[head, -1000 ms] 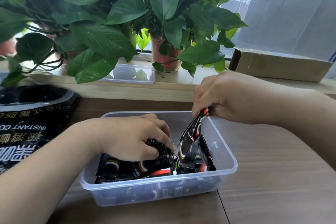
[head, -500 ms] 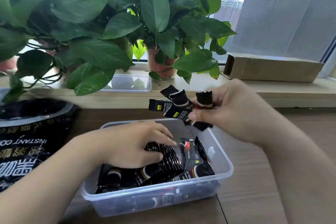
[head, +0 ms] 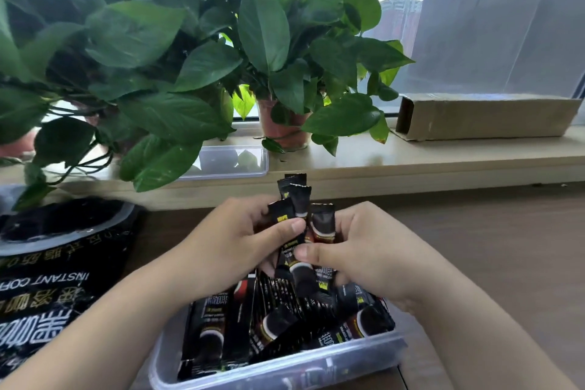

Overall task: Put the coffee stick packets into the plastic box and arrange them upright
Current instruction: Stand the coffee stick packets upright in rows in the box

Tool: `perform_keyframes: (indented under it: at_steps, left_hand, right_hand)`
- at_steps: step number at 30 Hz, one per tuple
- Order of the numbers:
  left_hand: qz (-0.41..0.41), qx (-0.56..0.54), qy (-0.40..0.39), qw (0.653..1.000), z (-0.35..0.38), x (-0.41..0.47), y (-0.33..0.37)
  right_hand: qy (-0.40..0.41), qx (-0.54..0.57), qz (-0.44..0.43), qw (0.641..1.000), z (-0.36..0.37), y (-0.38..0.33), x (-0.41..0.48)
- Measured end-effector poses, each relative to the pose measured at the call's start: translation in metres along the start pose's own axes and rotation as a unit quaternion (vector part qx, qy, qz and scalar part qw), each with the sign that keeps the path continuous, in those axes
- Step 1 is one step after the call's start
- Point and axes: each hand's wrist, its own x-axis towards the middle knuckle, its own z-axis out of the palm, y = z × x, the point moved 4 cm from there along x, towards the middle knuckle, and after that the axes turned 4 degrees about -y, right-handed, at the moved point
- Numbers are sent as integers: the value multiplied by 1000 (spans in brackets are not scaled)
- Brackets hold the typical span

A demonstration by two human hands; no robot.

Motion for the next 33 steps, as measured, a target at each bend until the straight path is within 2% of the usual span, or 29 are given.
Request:
perform_keyframes:
  at_steps: [7, 9, 11, 15, 19, 23, 33]
  left_hand:
    - [6, 60, -6, 998, -7, -1, 2]
    - [20, 89, 20, 996, -10, -3, 9]
    - [40, 105, 81, 990, -19, -2, 16]
    - [23, 57, 150, 987, -34, 5, 23]
    - [-17, 38, 139, 989, -26, 13, 28]
    - [0, 12, 116, 993, -19, 3, 21]
    - [-47, -59, 114, 991, -17, -3, -1]
  right_hand:
    - [-20, -28, -3, 999, 6, -4, -7]
    - [-13, -40, -10, 999, 3, -6, -11]
    - [-9, -31, -11, 999, -3, -8, -13]
    - [-12, 10, -15, 1000, -13, -14, -19]
    - [-15, -24, -20, 999, -14, -22, -17]
    - [-27, -55, -24, 998, -15, -25, -12]
    - [-89, 8, -22, 996, -4, -19, 3]
